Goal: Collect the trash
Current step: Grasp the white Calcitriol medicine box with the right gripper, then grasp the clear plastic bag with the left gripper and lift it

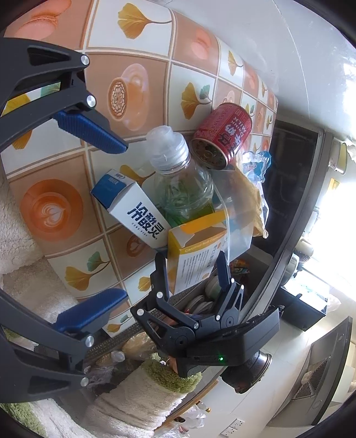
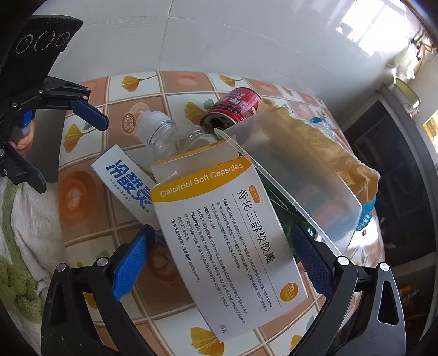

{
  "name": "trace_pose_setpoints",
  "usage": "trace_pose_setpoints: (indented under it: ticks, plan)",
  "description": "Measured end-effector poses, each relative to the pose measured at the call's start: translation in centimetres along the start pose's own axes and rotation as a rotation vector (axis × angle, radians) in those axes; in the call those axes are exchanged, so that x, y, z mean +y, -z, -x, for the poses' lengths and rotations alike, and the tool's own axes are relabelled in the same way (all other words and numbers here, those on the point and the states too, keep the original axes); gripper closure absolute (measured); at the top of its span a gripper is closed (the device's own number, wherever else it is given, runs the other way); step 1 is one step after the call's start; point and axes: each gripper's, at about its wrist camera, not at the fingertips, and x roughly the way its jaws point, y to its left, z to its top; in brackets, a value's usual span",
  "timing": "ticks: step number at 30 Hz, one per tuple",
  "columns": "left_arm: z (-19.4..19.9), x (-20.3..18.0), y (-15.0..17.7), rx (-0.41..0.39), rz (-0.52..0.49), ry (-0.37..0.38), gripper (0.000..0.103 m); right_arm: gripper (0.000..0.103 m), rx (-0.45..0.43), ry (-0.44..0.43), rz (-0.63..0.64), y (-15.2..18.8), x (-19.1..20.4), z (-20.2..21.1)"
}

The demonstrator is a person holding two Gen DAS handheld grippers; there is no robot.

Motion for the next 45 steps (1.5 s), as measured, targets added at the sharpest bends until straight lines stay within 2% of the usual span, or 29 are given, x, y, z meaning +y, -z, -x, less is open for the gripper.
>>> trace_pose_setpoints:
  ticks: [3,7,14,19,25,28,32,36,37,38,41,45]
  plan:
    - [-0.2,-0.2,0.1,0.009,-0.016,-0.004,0.009,0.012,-0.005,-0.009,-0.023,0.1,-0.5,0.0]
    - [-0.5,-0.2,0.5,0.015,-0.023,-0.014,0.015,0.022,-0.001,-0.018,-0.047,0.2,-1.0,0.0]
    - [-1.0,0.0,0.6,0.029,0.004,-0.014,0.022,0.026,-0.029,-0.012,-0.062,0.5,-0.4,1.2]
    - [-0.7,-0.1,-0.2,0.006,0.006,-0.012,0.025,0.028,-0.064,0.012,-0.119,1.6,0.2,2.6]
    - [0.3,0.2,-4.4,-0.078,0.015,0.007,0.026,0.029,-0.125,0.05,-0.246,4.0,0.5,4.7]
    - [0.6,0.2,-7.7,-0.128,0.0,-0.002,0.026,0.029,-0.16,0.066,-0.312,5.5,0.5,5.9]
    - [0.3,0.5,-11.3,-0.151,0.012,0.001,0.031,0.029,-0.2,0.083,-0.417,7.9,-0.2,7.3]
    - [-1.7,0.8,-15.1,-0.108,-0.025,-0.036,0.036,0.029,-0.238,0.084,-0.521,10.3,-1.0,8.4]
    - [-2.4,1.1,-15.8,-0.091,-0.038,-0.049,0.04,0.029,-0.245,0.087,-0.545,11.0,-1.1,8.6]
    - [-3.3,1.3,-16.8,-0.067,-0.053,-0.077,0.042,0.029,-0.251,0.086,-0.564,11.4,-1.3,8.7]
    - [-5.8,1.6,-18.7,0.016,-0.111,-0.097,0.043,0.029,-0.269,0.087,-0.625,13.1,-1.5,9.2]
    - [-8.9,1.5,-19.9,0.13,-0.232,-0.179,0.043,0.029,-0.278,0.089,-0.681,14.7,-1.9,9.2]
